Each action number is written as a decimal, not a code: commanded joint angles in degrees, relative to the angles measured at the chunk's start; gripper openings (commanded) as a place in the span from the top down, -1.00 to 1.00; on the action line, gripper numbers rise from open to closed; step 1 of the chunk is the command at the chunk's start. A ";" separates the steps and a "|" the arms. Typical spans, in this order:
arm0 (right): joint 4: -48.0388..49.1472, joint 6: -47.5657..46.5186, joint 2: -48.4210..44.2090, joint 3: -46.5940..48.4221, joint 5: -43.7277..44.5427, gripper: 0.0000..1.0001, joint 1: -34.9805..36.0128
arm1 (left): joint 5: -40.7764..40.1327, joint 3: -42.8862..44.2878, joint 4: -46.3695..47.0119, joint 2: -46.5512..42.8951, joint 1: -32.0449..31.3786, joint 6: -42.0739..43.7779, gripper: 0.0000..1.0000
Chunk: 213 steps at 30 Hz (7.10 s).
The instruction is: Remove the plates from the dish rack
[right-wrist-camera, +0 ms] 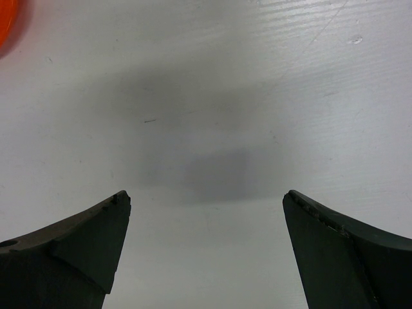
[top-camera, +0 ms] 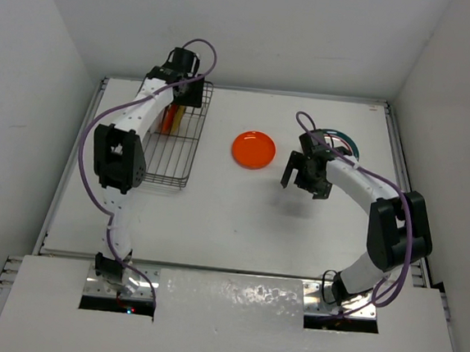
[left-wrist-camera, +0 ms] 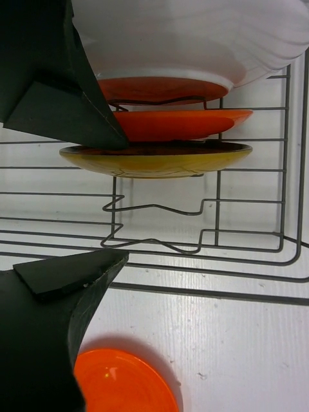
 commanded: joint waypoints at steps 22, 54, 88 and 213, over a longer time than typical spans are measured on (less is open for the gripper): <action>-0.25 -0.38 -1.36 2.59 0.28 -0.97 0.75 | -1.96 -3.62 3.03 0.26 1.13 1.86 0.70; -7.72 17.46 7.06 43.80 -25.54 -0.98 -10.85 | -7.32 -32.67 30.52 -29.09 -26.89 29.95 1.00; 30.42 8.06 24.90 28.60 -25.47 1.00 -7.25 | -11.80 -30.87 6.75 -38.95 -21.64 -3.59 -1.00; -6.50 10.43 6.47 34.79 -27.14 -0.88 -6.90 | -6.97 -15.93 17.62 -19.70 -41.14 34.82 1.00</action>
